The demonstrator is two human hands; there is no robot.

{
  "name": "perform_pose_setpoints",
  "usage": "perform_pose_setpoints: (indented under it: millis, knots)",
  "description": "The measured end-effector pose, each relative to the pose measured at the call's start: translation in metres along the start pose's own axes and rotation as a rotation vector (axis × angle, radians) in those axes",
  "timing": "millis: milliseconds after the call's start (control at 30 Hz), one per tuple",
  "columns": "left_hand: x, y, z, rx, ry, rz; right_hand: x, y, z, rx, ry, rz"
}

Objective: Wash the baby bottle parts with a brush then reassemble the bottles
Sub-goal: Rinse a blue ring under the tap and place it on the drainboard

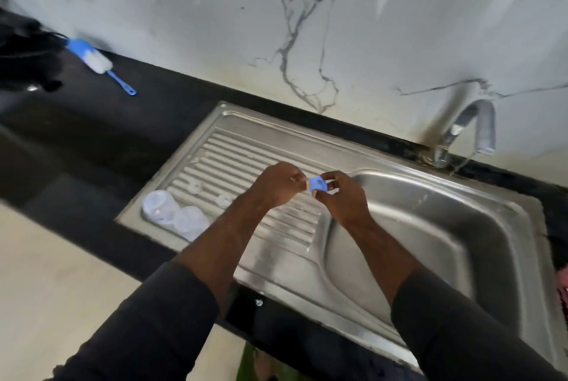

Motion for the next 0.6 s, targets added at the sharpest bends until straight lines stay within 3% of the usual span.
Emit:
perform_pose_setpoints:
  millis: [333, 600]
  knots:
    - [-0.055, -0.030, -0.143, 0.214, -0.158, -0.100, -0.130, -0.054, 0.099, -0.122, 0.410, -0.328]
    - [-0.100, -0.041, -0.174, 0.211, -0.108, -0.188, -0.149, -0.071, 0.163, -0.180, 0.674, -0.428]
Point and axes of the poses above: each hand's wrist, its own y-axis away from the middle knuckle, its own z-axis out of the palm, x = y × z, the point moved 7 cm from there along -y, towards the middle knuckle, and after that the axes turned 14 degrees about y, right-handed, at the moved point
